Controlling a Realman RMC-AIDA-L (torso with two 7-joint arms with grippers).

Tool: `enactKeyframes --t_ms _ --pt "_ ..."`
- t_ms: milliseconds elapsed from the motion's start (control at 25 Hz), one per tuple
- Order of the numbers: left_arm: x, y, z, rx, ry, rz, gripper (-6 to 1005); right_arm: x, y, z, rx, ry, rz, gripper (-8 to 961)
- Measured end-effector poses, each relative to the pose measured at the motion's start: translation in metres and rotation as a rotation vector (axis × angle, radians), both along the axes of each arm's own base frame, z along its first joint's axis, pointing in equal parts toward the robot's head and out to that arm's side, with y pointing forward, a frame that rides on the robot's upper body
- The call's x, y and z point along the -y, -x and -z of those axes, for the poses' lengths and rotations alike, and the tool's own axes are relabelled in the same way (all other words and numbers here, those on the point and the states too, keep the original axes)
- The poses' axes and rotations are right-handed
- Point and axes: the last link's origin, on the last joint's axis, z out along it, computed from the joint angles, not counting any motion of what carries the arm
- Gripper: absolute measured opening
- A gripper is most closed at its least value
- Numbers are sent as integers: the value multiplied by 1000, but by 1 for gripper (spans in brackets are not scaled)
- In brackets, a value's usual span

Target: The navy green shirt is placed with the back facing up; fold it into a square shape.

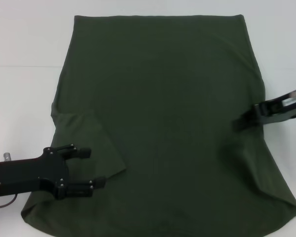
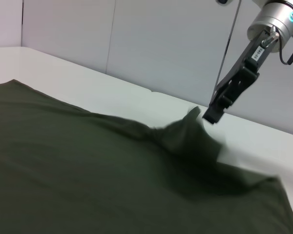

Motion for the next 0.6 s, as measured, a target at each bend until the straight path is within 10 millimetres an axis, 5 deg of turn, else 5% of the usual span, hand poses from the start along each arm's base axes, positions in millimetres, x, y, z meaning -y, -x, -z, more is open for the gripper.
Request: enactKeyframes --t_ms 240,600 --pt "2 1 1 1 2 -3 904 3 11 18 7 49 -33 85" --pt "3 0 4 12 12 -4 904 17 -24 3 -120 -31 41 489"
